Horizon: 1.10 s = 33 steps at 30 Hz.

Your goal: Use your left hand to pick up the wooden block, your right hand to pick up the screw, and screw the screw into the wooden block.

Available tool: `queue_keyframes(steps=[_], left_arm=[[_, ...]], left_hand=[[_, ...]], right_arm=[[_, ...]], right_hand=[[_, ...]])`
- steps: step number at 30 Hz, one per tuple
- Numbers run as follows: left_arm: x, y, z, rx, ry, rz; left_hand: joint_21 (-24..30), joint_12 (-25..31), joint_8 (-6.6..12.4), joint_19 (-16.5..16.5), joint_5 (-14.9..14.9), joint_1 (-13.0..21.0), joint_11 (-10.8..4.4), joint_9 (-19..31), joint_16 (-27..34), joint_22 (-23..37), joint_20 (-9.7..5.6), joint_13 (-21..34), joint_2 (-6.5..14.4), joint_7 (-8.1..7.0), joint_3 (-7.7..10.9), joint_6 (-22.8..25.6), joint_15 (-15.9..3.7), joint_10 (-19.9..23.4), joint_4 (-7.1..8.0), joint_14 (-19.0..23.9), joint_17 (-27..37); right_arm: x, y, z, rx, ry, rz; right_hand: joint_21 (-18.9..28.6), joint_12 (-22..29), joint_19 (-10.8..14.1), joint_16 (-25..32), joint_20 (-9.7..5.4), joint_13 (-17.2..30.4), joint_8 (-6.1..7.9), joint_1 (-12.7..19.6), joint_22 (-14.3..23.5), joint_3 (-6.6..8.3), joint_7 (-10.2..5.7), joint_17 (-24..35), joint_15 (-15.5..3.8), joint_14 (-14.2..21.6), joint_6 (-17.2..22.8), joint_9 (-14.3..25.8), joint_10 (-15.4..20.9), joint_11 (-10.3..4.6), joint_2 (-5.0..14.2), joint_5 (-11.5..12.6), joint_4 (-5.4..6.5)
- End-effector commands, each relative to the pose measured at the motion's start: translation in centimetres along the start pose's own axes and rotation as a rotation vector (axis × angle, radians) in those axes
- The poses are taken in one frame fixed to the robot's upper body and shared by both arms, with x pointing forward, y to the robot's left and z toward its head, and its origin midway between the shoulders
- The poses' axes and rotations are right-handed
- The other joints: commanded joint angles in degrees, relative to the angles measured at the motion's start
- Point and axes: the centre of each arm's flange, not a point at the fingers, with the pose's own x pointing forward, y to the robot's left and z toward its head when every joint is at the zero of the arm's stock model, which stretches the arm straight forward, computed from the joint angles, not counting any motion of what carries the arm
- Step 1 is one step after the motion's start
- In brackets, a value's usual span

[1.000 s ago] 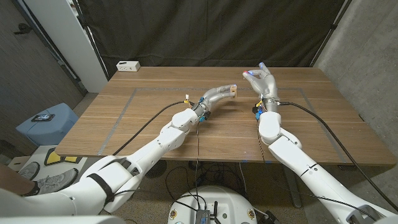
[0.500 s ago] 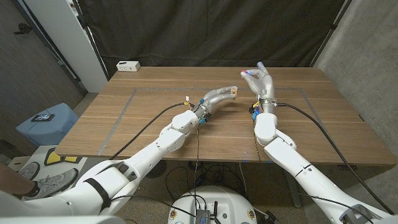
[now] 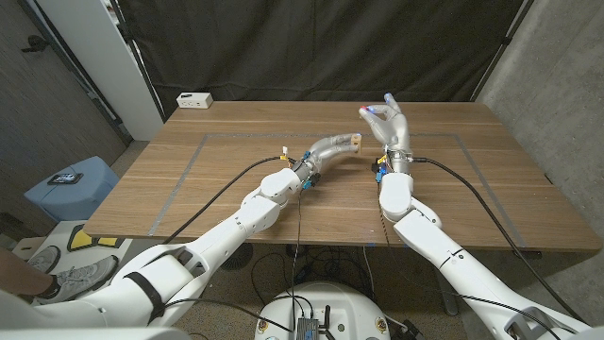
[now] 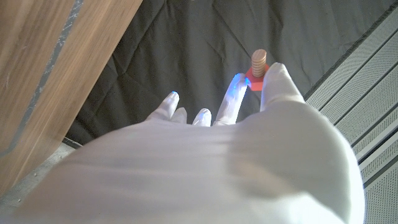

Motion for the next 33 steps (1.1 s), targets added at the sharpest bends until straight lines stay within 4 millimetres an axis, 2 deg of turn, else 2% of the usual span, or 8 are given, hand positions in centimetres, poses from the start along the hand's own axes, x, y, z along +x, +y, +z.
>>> queue_keyframes(steps=[1, 19, 33], left_arm=[[0.1, -0.2, 0.0, 0.007, 0.003, -0.015], [0.1, -0.5, 0.3, 0.008, 0.002, -0.019], [0.0, -0.6, 0.3, 0.002, 0.004, -0.017]], left_hand=[[0.1, 0.3, 0.20, 0.0, 0.3, -0.4, 0.18, 0.2, -0.3, 0.3, -0.03, 0.1, -0.2, 0.07, 0.39, 0.4, -5.97, 0.3, 0.01, 0.4, 0.2], [0.1, 0.3, 0.17, 0.0, 0.3, -0.4, 0.17, 0.2, -0.2, 0.3, -0.02, 0.1, -0.2, 0.01, 0.39, 0.4, -5.89, 0.3, -0.05, 0.3, 0.3], [0.1, 0.3, 0.16, -0.1, 0.3, -0.4, 0.17, 0.2, -0.2, 0.3, 0.02, 0.1, -0.2, 0.08, 0.38, 0.5, -5.88, 0.3, -0.07, 0.4, 0.3]], right_arm=[[-0.2, 0.8, 0.4, 0.011, -0.031, 0.029], [-0.6, 0.9, -0.5, 0.010, -0.086, 0.029], [-1.0, 0.6, -1.1, 0.020, -0.074, 0.038]], right_hand=[[0.1, 0.1, 0.2, 0.0, -0.38, 0.2, 0.45, 0.3, 0.2, -0.22, -0.22, 0.2, -2.46, 0.4, 0.4, 0.2, 0.6, -0.09, 0.61, -0.1, -0.10], [0.0, -0.1, 0.0, -0.1, -0.71, 0.2, 0.81, 0.9, 0.2, -0.15, -0.31, 0.2, -3.50, 0.2, 0.5, 0.1, 0.3, -1.24, 0.83, 0.0, -0.36], [0.0, -0.5, 0.0, -0.2, -1.02, 0.2, 0.46, 2.3, 0.2, 0.57, -0.87, 0.1, -4.00, -0.3, 0.0, -0.6, -0.8, -2.77, 2.14, 0.1, -0.66]])
